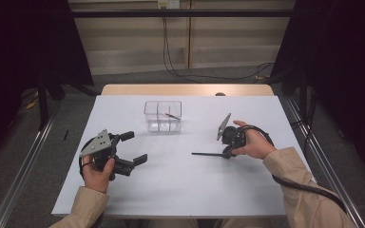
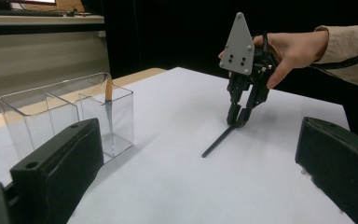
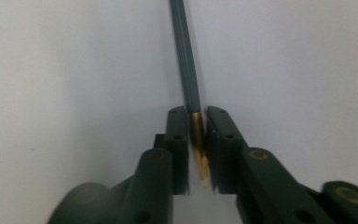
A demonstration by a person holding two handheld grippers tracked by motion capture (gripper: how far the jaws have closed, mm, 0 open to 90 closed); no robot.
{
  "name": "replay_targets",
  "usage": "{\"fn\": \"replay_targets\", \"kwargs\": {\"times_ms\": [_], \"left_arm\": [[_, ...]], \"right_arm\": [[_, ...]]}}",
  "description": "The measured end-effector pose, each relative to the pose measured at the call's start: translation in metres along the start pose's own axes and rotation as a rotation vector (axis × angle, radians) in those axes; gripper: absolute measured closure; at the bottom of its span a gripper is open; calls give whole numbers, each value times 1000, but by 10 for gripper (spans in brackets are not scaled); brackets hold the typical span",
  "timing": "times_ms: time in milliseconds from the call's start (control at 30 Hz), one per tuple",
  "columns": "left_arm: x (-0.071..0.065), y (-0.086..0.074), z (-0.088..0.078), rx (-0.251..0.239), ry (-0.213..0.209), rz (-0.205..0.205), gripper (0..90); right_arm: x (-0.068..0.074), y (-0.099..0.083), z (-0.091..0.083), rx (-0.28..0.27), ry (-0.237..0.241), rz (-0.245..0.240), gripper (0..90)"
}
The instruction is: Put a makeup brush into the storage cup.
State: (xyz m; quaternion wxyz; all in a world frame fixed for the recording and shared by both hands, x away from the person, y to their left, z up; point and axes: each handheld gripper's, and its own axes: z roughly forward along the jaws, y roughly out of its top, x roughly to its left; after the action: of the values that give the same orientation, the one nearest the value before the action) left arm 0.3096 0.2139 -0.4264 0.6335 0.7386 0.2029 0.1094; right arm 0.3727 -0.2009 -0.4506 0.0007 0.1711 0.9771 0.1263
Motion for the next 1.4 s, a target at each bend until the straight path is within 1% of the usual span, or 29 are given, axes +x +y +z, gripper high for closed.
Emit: {"fn": "replay_targets", "kwargs": {"times_ms": [33,100,233,300,400,433,467,600,633,667,733,767,833,867,933,1000,1033,1100,1167,1233,1300,1333,1367,1400], "left_arm": [[0,0,0,1,2,2,7],[-1,0,1,3,-1,1,7],[-1,0,1,6,-7,1,7],[-1,1,1,6,-8,4,7],[-1,1,1,5,-6,4,7],[-1,2,1,5,-8,5,7],[-1,2,1,5,-7,5,7],[-2,2,3,9,-11,5,7],[-2,3,4,13,-13,7,7],[-2,3,5,16,-18,8,7],[-3,4,6,20,-24,13,7],[-4,4,7,19,-25,11,7],[-4,5,8,20,-26,13,7],[-4,5,8,19,-26,12,7],[-3,5,8,21,-26,12,7],[-3,5,9,22,-24,7,7],[-3,5,9,24,-23,6,7],[-3,6,11,24,-26,10,7],[-4,7,13,32,-30,9,7],[-4,8,16,37,-38,14,7],[-5,9,19,38,-56,3,7],[-5,10,21,48,-64,5,6],[-6,12,22,52,-64,13,4],[-7,12,24,55,-70,9,4]], "right_arm": [[1,0,0,-1,2,-6,841],[2,1,0,6,-1,0,842],[2,2,0,17,-9,-12,844],[4,3,-1,37,9,-14,844],[5,1,-2,38,31,-6,844],[5,0,-3,33,38,-7,844],[6,-1,-4,27,38,2,844],[7,-4,-9,7,45,9,844],[7,-5,-10,2,49,7,844],[7,-5,-11,0,43,5,844],[8,-6,-13,-4,44,-4,844],[10,-6,-14,-7,49,3,844],[11,-6,-15,-14,55,4,844],[12,-6,-16,-12,59,-4,844],[14,-7,-16,-16,68,-1,844],[16,-7,-17,-14,71,-12,844],[17,-7,-18,-19,70,-8,844],[19,-6,-19,-24,69,-17,844],[23,-5,-21,-32,72,-14,844],[25,-4,-23,-44,78,-23,845],[28,-2,-25,-49,74,-27,844],[29,-2,-26,-54,78,-29,844],[30,-1,-27,-58,80,-39,845],[31,-1,-27,-57,78,-39,845]]}}
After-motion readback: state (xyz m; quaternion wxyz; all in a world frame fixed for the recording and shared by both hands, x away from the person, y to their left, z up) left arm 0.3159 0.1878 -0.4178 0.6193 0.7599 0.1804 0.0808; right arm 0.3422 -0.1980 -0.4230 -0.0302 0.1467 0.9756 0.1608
